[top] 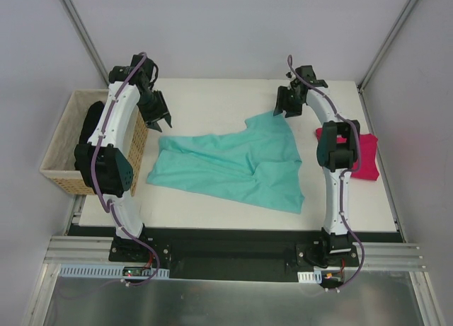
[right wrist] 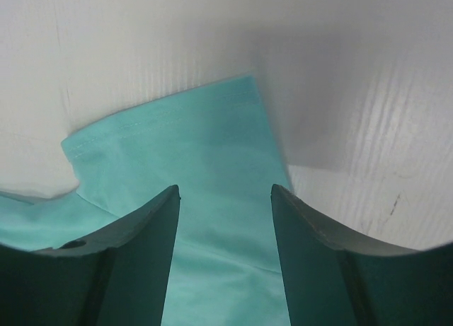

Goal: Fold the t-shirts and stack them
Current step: Fold the other side of the tshirt into a rectangle

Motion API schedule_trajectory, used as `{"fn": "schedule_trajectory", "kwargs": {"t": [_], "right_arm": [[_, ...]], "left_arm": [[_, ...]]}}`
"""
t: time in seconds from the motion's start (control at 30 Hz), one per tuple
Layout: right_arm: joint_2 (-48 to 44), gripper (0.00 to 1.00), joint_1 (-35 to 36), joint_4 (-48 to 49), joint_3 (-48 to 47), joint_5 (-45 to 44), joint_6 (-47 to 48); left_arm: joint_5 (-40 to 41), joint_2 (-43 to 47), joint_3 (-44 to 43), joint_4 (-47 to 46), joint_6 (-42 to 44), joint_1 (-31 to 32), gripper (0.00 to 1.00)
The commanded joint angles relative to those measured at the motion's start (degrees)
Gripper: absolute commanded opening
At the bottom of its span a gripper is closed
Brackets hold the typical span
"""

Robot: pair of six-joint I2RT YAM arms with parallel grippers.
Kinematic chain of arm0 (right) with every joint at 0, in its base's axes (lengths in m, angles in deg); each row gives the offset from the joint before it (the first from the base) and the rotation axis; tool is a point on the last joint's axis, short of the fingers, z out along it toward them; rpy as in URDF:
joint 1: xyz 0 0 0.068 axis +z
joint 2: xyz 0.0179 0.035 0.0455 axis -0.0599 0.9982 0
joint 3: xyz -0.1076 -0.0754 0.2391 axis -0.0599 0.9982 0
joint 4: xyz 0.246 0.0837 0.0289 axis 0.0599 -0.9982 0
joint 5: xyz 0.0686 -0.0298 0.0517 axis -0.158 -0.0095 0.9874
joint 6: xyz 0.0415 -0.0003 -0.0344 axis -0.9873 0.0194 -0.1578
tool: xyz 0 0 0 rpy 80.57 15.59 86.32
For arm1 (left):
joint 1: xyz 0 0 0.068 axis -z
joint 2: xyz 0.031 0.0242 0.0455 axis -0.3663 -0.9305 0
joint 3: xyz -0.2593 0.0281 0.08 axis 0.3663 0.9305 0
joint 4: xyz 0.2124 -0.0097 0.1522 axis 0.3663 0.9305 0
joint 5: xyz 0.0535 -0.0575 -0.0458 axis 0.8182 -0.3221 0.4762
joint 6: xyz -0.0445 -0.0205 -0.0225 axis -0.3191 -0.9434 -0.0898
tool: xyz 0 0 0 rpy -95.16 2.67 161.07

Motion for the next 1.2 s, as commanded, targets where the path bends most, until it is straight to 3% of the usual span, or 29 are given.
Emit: {"fn": "schedule_trajectory", "kwargs": {"t": [0.0, 0.4, 0.6, 1.17], "right_arm": [[1.5, 0.57, -0.1, 1.1, -4.4, 3.4, 1.6], [5.1, 0.56, -2.4, 0.8, -9.5, 5.2, 0.3], [6.1, 0.5, -3.4, 1.8, -8.6, 8.4, -3.5], [10.1, 0.5, -4.8, 5.7, -11.1, 14.3, -10.1]], "left_arm": [[0.9, 0.4, -2.0, 3.1, -1.0, -0.4, 0.39], [1.6, 0.2, -3.1, 4.9, -0.8, -0.4, 0.39], [1.3, -0.5, -4.6, 5.3, -1.0, -0.4, 0.39], [1.4, -1.3, -5.4, 6.0, -1.8, -0.4, 0.39]]}}
